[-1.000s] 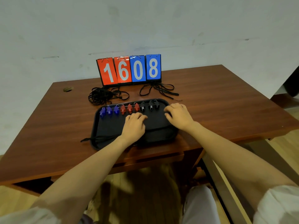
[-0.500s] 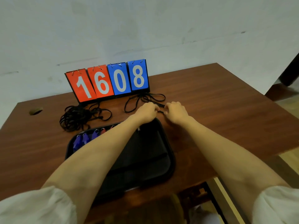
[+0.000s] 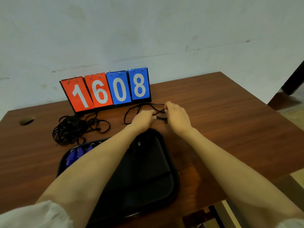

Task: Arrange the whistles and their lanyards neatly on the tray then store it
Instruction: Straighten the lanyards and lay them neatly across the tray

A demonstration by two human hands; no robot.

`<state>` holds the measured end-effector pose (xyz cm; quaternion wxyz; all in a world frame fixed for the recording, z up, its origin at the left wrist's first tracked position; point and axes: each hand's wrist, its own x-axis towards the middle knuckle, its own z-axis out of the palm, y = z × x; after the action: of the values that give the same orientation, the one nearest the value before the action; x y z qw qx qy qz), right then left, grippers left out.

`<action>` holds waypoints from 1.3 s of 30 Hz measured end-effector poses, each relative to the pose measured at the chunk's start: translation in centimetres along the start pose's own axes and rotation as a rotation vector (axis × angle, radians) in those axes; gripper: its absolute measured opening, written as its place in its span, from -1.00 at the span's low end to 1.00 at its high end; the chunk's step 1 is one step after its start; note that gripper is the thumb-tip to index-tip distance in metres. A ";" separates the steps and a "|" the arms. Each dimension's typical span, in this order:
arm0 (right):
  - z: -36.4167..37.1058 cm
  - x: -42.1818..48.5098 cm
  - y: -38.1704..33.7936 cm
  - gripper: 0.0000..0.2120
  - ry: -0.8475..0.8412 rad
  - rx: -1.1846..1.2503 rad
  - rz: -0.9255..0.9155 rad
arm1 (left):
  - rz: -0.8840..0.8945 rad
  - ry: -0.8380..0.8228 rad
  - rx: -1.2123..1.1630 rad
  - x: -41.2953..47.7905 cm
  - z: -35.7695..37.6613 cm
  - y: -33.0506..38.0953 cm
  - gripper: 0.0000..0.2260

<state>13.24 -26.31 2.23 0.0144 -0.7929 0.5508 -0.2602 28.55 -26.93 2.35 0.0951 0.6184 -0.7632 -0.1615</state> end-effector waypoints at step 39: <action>-15.1 -9.0 -10.3 -0.84 0.057 0.007 0.150 | -0.032 0.362 0.188 -31.4 -12.7 -6.2 -0.67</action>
<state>13.34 -10.36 14.90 0.0210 -0.7417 0.6079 -0.2828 45.40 0.92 13.63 0.1703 0.6555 -0.7354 0.0228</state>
